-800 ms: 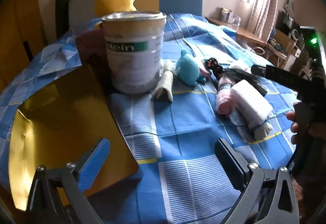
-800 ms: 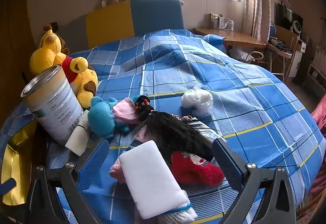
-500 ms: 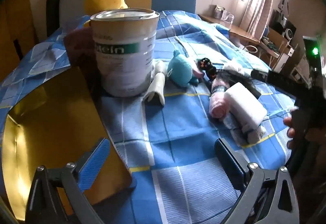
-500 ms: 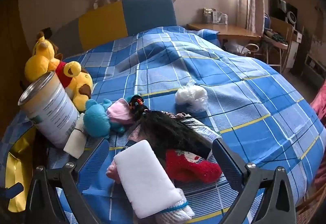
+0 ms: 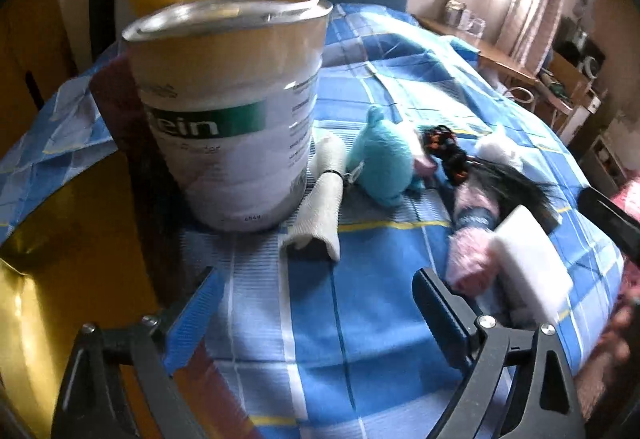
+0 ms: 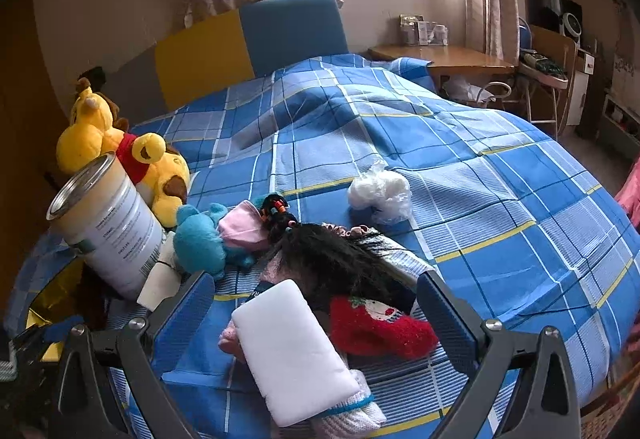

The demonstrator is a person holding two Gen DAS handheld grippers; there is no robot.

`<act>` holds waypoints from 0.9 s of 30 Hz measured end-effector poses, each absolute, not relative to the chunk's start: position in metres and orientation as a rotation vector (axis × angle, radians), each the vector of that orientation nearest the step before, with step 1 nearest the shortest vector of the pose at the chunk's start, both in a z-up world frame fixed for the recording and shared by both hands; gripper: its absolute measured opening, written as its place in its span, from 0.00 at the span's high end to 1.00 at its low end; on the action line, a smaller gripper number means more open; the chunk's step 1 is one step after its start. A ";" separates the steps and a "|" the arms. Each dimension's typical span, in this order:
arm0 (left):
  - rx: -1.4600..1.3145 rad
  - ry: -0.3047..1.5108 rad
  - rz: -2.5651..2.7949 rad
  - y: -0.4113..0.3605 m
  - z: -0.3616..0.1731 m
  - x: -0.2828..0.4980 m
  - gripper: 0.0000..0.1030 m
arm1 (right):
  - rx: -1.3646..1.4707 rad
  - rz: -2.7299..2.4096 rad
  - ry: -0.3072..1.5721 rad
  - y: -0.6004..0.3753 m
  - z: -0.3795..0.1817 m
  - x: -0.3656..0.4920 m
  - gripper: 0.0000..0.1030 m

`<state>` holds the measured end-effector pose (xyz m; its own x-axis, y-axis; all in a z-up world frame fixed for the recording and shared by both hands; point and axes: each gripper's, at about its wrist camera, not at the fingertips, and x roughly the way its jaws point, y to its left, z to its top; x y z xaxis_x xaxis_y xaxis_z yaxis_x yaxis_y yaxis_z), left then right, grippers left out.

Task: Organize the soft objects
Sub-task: 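Grasp the beige mesh roll with the left gripper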

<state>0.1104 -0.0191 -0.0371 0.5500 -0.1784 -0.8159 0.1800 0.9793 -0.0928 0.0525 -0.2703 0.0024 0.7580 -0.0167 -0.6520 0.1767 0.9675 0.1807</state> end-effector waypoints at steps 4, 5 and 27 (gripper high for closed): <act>0.030 0.989 -0.214 -0.029 -0.050 0.129 0.22 | 0.251 -0.097 0.713 -0.271 0.001 0.054 0.00; 0.041 0.988 -0.216 -0.032 -0.053 0.133 0.26 | 0.253 -0.094 0.713 -0.271 0.001 0.054 0.00; 0.073 1.025 -0.352 -0.048 -0.067 0.066 0.87 | 0.424 -0.112 0.675 -0.302 0.001 0.051 0.08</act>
<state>0.0664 -0.0480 -0.0670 0.4681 -0.2522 -0.8469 0.3204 0.9416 -0.1033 0.0512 -0.3019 0.0013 0.7785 0.0354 -0.6266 0.2352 0.9092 0.3437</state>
